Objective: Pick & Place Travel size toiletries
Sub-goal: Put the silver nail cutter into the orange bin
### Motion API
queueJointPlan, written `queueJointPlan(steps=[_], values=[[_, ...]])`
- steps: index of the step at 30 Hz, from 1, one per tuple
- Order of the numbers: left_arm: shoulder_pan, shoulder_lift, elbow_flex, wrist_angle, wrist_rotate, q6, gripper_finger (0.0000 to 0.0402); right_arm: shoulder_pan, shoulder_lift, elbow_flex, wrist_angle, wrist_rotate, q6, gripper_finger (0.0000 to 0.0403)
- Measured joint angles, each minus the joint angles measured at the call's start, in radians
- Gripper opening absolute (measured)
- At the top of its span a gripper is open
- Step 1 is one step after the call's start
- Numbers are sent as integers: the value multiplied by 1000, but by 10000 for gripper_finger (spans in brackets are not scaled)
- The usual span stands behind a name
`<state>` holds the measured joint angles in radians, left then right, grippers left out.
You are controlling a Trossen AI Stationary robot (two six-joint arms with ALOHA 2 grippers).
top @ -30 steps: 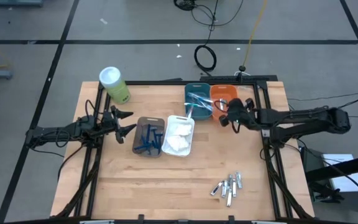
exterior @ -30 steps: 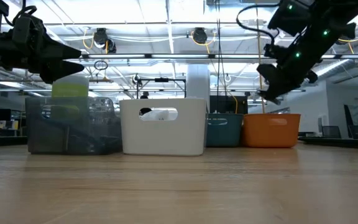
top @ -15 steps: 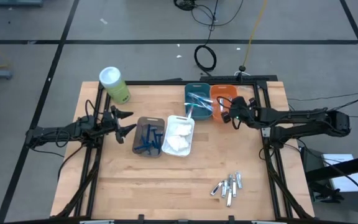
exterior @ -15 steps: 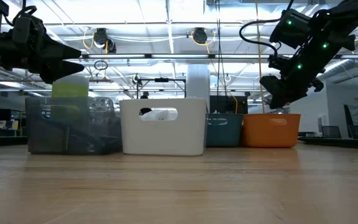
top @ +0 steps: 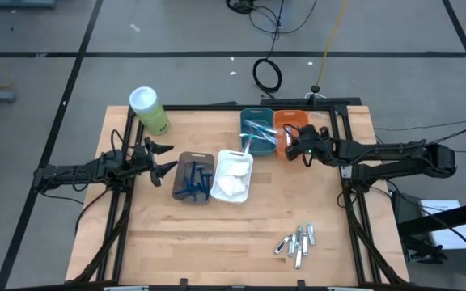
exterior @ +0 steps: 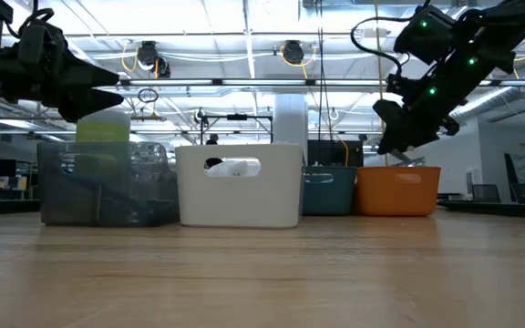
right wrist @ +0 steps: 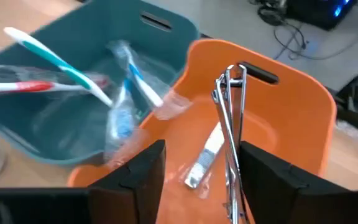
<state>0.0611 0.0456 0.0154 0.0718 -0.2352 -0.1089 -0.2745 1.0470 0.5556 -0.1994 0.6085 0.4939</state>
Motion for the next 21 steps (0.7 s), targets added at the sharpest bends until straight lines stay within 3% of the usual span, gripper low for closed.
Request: queueJointPlan(steps=[9, 12, 15, 18, 21], values=[[0, 0, 0, 0, 0, 0, 306, -21, 0, 0, 0, 26, -40, 191], [0, 0, 0, 0, 0, 0, 306, -27, 0, 0, 14, -62, -86, 188], [0, 0, 0, 0, 0, 0, 306, -28, 0, 0, -1, 14, -56, 188], [0, 0, 0, 0, 0, 0, 306, -32, 0, -1, 9, -40, -112, 190], [0, 0, 0, 0, 0, 0, 306, -40, 0, 0, -15, 50, -74, 191]])
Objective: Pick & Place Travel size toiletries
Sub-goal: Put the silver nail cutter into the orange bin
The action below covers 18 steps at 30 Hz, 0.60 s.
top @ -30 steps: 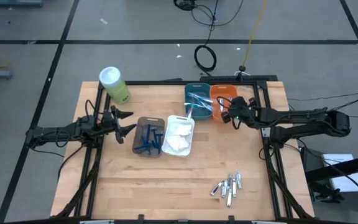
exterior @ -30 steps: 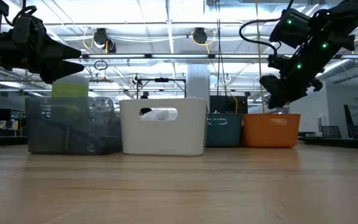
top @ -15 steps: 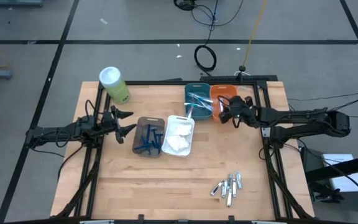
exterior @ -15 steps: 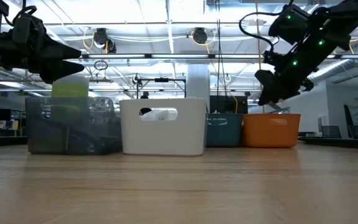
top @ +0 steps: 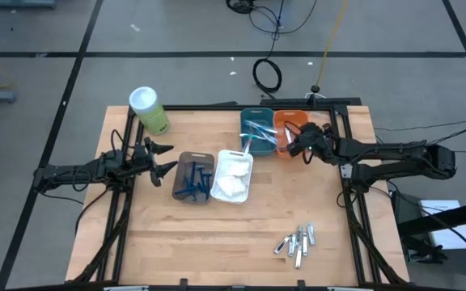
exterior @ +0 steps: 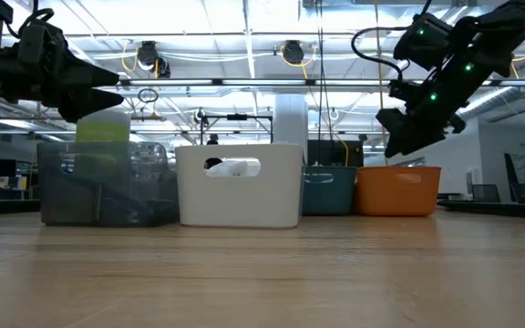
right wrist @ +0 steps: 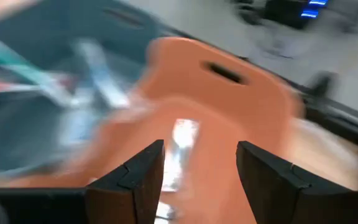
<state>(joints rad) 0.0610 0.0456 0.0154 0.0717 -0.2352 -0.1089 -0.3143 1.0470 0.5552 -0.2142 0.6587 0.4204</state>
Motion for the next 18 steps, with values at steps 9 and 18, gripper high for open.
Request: queueJointPlan(steps=[9, 18], values=[[0, 0, 0, 0, 0, 0, 306, 43, -26, -1, 253, -425, -169, 186], [0, 0, 0, 0, 0, 0, 306, 405, -114, 82, 444, -617, -306, 181]])
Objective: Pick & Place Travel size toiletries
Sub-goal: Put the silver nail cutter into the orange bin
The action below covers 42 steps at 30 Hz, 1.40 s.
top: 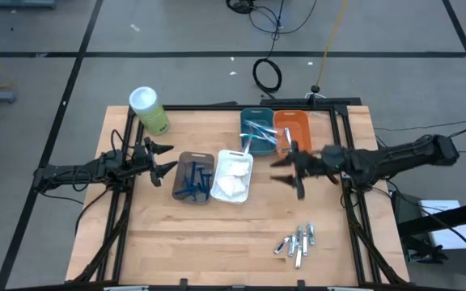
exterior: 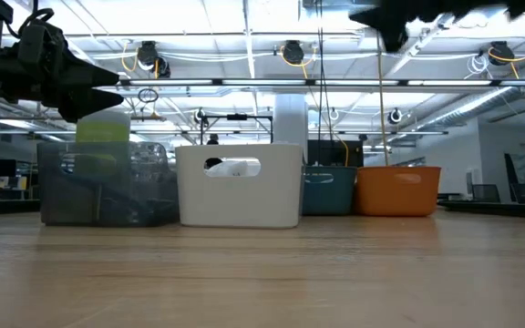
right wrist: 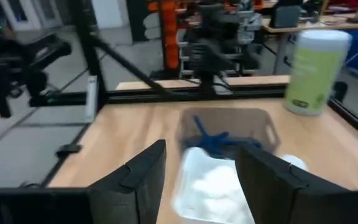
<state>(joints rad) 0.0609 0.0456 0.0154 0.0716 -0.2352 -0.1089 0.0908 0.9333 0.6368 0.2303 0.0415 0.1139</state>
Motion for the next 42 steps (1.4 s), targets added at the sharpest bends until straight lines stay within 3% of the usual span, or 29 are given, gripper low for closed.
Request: queueJointPlan(steps=[5, 8, 10, 13, 15, 18, 21, 26, 31, 37, 42], values=[[0, 0, 0, 0, 0, 0, 306, 338, 81, 198, -269, 316, 25, 181], [0, 0, 0, 0, 0, 0, 306, 489, 177, 343, -572, 483, 222, 180], [0, 0, 0, 0, 0, 0, 306, 553, 243, 423, -772, 504, 439, 180], [0, 0, 0, 0, 0, 0, 306, 609, 331, 485, -988, 437, 783, 180], [0, 0, 0, 0, 0, 0, 306, 626, 375, 485, -1068, 319, 1003, 180], [0, 0, 0, 0, 0, 0, 306, 631, 434, 451, -1099, 103, 1279, 180], [0, 0, 0, 0, 0, 0, 306, 640, 487, 397, -1079, -22, 1435, 180], [0, 0, 0, 0, 0, 0, 306, 646, 541, 287, -953, -123, 1541, 180], [0, 0, 0, 0, 0, 0, 305, 644, 543, 185, -794, -129, 1569, 180], [0, 0, 0, 0, 0, 0, 306, 644, 542, 112, -784, -223, 1638, 180], [0, 0, 0, 0, 0, 0, 306, 643, 538, 73, -781, -218, 1656, 180]])
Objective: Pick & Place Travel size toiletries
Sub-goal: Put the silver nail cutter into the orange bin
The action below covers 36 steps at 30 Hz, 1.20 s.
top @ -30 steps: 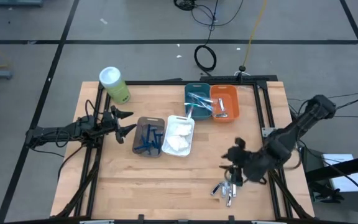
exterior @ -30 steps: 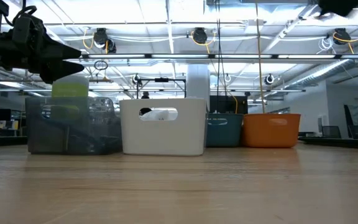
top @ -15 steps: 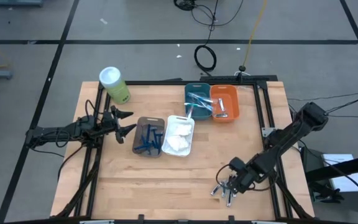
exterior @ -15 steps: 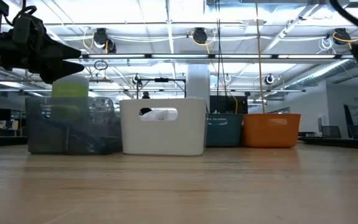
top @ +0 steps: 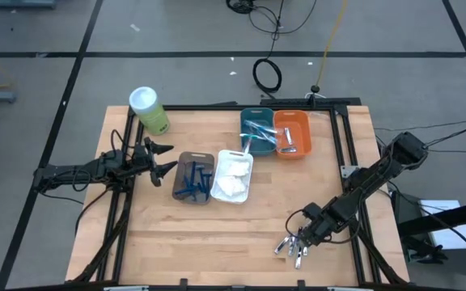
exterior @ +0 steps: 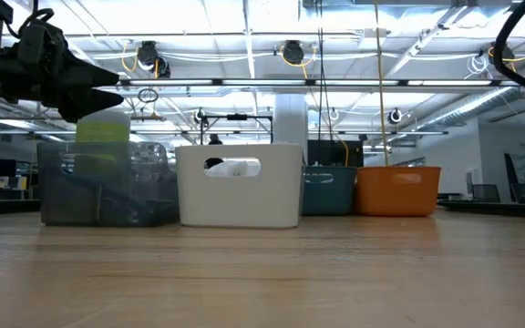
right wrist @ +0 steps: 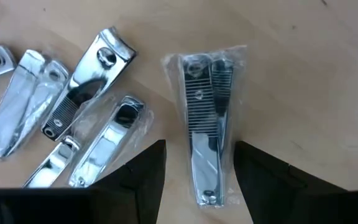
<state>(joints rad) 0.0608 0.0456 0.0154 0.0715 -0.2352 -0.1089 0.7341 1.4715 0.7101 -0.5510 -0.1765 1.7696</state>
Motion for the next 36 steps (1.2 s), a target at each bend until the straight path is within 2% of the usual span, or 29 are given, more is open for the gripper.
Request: queueJointPlan(steps=[8, 12, 26, 31, 36], values=[[0, 0, 0, 0, 0, 0, 306, -9, 2, -8, -27, 116, -54, 180], [0, 0, 0, 0, 0, 0, 306, -10, 3, -9, -52, 125, -56, 169], [0, 0, 0, 0, 0, 0, 306, -10, 4, -10, -90, 135, -91, 44], [0, 0, 0, 0, 0, 0, 306, -10, -14, -10, -113, 151, -121, 47], [0, 0, 0, 0, 0, 0, 306, -10, -117, -18, -158, 189, -144, 48]])
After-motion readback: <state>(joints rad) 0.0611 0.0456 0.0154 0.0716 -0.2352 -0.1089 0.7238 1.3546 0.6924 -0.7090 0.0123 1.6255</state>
